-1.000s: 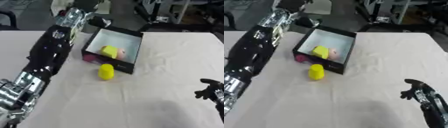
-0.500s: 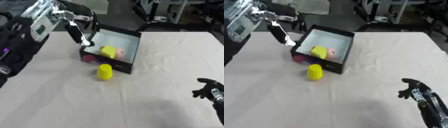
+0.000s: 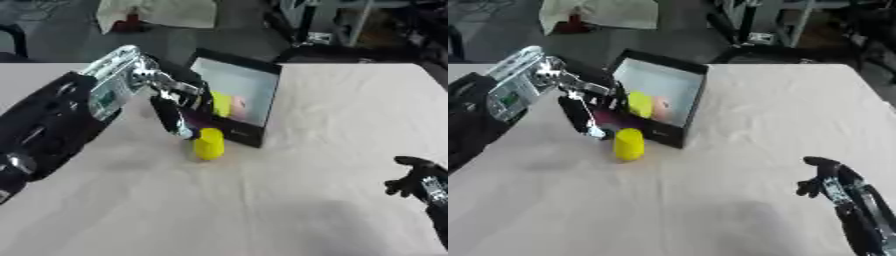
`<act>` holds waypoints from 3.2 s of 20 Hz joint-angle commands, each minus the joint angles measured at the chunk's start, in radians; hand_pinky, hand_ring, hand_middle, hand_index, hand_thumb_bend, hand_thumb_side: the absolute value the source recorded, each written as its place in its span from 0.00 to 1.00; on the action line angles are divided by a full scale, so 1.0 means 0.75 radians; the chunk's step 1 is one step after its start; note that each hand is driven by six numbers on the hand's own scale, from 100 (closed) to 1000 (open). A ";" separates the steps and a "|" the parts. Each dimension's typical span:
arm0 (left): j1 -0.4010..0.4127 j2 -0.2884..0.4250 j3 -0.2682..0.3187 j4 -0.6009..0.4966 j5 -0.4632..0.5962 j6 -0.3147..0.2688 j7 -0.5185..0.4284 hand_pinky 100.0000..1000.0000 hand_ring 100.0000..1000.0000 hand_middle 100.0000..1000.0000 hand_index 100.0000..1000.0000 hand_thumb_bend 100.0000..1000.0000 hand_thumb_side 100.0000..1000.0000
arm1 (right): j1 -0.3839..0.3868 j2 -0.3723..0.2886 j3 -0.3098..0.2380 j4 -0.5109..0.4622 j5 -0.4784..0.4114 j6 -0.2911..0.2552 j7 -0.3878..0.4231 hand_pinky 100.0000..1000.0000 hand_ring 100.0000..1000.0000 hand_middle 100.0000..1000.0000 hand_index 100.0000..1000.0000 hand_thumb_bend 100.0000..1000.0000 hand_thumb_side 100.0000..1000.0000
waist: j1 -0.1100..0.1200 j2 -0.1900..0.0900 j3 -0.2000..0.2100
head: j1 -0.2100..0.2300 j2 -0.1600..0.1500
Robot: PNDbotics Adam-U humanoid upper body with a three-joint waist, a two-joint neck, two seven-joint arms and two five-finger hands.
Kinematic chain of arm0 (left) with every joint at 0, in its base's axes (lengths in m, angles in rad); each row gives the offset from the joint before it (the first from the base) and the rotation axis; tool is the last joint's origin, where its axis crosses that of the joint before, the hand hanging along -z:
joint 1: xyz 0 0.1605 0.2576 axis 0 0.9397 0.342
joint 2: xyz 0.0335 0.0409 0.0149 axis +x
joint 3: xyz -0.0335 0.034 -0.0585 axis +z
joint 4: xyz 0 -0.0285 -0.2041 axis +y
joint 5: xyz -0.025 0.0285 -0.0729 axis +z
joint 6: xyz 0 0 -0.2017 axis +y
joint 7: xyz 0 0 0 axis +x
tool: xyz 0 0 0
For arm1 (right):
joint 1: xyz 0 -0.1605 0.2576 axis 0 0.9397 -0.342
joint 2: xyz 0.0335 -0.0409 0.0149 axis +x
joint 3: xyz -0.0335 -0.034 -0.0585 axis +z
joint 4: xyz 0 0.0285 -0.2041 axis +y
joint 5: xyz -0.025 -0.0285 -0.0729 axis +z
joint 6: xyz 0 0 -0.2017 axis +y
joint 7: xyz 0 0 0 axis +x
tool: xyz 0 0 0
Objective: Pick up objects on the table and place them in the box.
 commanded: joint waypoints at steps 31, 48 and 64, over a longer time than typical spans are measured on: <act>0.087 -0.190 0.122 0.148 -0.456 0.012 0.143 0.64 0.62 0.72 0.85 0.28 0.30 | -0.016 -0.015 -0.001 -0.019 -0.004 -0.002 0.003 0.65 0.43 0.25 0.73 0.00 0.72 | -0.003 -0.014 -0.008 | -0.013 -0.003; 0.020 -0.078 0.208 -0.064 -0.575 0.065 0.543 0.31 0.24 0.30 0.44 0.14 0.03 | -0.012 -0.017 -0.003 -0.017 -0.005 0.000 0.000 0.65 0.43 0.25 0.73 0.00 0.72 | -0.002 -0.020 -0.002 | -0.019 -0.003; -0.201 -0.508 0.571 0.542 -1.151 0.326 0.939 0.44 0.34 0.38 0.56 0.15 0.05 | -0.015 -0.007 0.017 -0.010 -0.017 0.003 0.019 0.65 0.43 0.25 0.73 0.00 0.74 | -0.019 -0.020 -0.032 | 0.038 -0.003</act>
